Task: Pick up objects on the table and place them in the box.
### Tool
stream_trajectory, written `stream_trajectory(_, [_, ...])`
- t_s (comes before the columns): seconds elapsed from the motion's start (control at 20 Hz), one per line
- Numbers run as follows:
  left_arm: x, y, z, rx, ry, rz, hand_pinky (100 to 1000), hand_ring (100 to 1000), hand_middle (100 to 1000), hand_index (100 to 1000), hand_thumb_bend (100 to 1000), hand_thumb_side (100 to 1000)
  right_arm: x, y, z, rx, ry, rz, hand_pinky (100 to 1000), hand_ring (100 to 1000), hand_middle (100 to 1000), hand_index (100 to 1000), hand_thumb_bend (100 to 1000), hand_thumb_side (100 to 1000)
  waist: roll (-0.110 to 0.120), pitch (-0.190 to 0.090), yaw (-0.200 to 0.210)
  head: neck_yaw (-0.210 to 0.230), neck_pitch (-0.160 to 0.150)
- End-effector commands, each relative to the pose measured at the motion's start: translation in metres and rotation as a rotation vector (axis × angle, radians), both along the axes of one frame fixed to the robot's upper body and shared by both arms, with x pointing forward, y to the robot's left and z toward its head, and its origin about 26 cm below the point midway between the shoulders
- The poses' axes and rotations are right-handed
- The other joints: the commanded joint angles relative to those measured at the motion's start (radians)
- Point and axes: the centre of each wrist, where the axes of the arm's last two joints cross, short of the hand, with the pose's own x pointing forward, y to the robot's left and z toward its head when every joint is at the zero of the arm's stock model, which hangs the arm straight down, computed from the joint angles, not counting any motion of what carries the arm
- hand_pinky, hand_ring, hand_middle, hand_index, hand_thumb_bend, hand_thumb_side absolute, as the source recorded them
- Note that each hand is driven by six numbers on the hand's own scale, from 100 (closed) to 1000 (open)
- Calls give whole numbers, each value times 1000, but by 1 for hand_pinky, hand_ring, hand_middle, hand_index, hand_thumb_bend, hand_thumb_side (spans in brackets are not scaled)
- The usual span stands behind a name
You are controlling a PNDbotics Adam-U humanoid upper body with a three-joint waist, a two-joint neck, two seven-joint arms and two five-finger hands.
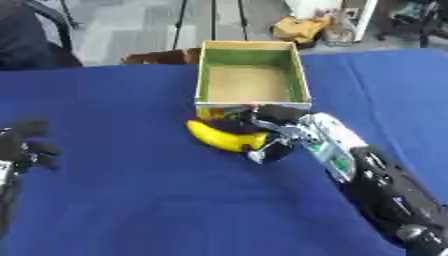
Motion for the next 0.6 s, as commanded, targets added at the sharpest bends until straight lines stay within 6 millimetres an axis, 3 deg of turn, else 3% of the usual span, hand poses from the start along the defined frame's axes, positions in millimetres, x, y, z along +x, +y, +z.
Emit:
stream_trajectory(0.05, [0, 1, 12, 1, -39, -6, 444, 544, 768, 675, 639, 818, 3, -4, 13, -9, -34, -13, 609, 935, 769, 812, 100, 247, 2, -12, 3, -2, -9])
stream_trajectory(0.6, [0, 0, 13, 0, -39, -9, 444, 544, 768, 675, 640, 818, 3, 2, 6, -27, -14, 9, 613, 938, 772, 816, 100, 265, 3, -11, 5, -6, -6])
